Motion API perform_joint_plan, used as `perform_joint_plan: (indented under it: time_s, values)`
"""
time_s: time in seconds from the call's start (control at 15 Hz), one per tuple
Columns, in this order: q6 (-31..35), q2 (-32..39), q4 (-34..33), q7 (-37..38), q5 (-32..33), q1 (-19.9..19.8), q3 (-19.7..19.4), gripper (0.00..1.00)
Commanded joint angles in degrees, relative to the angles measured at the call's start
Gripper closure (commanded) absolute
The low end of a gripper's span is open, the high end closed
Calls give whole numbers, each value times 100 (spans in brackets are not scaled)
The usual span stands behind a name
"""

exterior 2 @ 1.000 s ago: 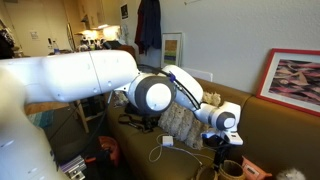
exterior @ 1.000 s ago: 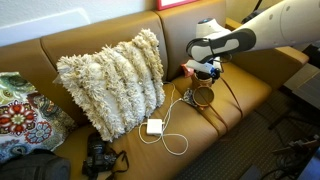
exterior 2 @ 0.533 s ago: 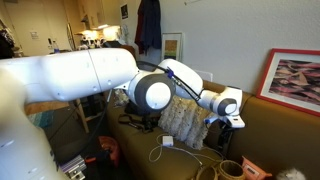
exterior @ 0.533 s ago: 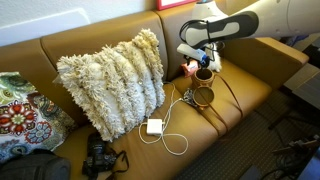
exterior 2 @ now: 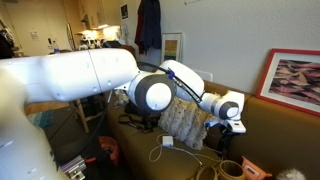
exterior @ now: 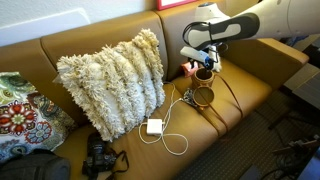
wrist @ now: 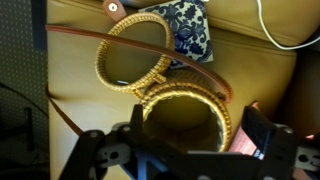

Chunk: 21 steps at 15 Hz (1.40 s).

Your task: Move the bag to the right

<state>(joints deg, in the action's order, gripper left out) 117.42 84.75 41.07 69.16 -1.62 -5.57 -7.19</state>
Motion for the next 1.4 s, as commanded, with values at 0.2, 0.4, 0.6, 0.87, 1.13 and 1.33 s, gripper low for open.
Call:
perform_joint_plan:
  time_s: [0.2, 0.4, 0.6, 0.87, 1.13, 1.33]
  values:
    - [-634, 4, 163, 362, 64, -102, -212, 0]
    - [-846, 5, 223, 406, 70, -147, -222, 0]
    - [-1059, 9, 343, 441, 50, -196, -199, 0]
    - [-1258, 18, 560, 448, 33, -251, -190, 0]
    - [-1292, 25, 742, 367, 25, -295, -179, 0]
    - [-1299, 29, 791, 313, 7, -308, -161, 0]
